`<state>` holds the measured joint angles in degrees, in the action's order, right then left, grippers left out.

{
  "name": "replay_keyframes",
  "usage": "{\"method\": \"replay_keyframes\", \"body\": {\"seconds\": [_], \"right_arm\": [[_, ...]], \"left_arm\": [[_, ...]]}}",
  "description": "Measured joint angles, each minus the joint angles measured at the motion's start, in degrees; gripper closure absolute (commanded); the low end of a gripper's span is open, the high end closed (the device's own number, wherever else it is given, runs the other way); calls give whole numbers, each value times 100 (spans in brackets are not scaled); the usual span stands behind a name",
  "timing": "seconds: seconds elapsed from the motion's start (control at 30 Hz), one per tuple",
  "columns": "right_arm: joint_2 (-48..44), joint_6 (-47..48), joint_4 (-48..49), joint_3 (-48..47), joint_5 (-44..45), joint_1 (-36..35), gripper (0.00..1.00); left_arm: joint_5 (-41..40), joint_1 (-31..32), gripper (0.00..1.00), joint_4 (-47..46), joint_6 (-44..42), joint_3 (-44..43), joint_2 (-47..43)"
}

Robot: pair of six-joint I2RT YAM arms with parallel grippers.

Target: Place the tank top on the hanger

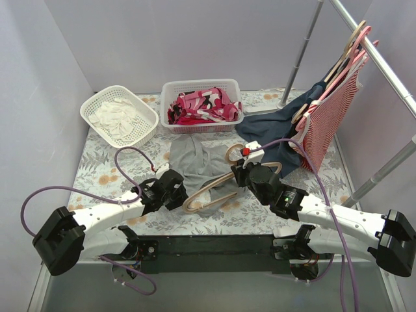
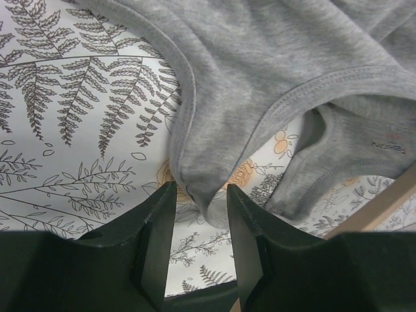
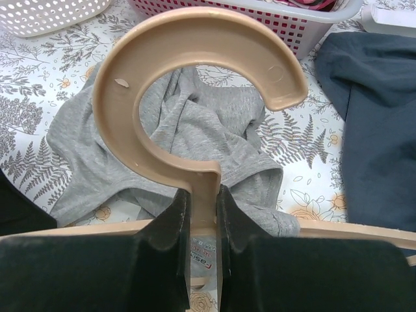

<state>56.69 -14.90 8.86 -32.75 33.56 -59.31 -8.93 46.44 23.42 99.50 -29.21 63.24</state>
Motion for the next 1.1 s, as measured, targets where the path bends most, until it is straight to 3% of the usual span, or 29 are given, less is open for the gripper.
{"method": "replay_keyframes", "body": {"seconds": [0.13,0.23,0.4,0.63,1.1], "right_arm": [[2,-4,2,0,22,-2,99],[0,-15,4,-2,61,-7,99],[2,-68,7,-2,240,-9,99],[116,-221,-13,-31,752,-70,99],[750,-444,-87,-584,1532,-278,99]], "left_arm": [[48,0,80,-138,50,118,140],[57,0,100,-151,79,166,157],[31,0,100,-72,76,166,-28],[-52,0,100,404,103,149,-1032],[-299,0,100,1495,-118,-584,-1784]]}}
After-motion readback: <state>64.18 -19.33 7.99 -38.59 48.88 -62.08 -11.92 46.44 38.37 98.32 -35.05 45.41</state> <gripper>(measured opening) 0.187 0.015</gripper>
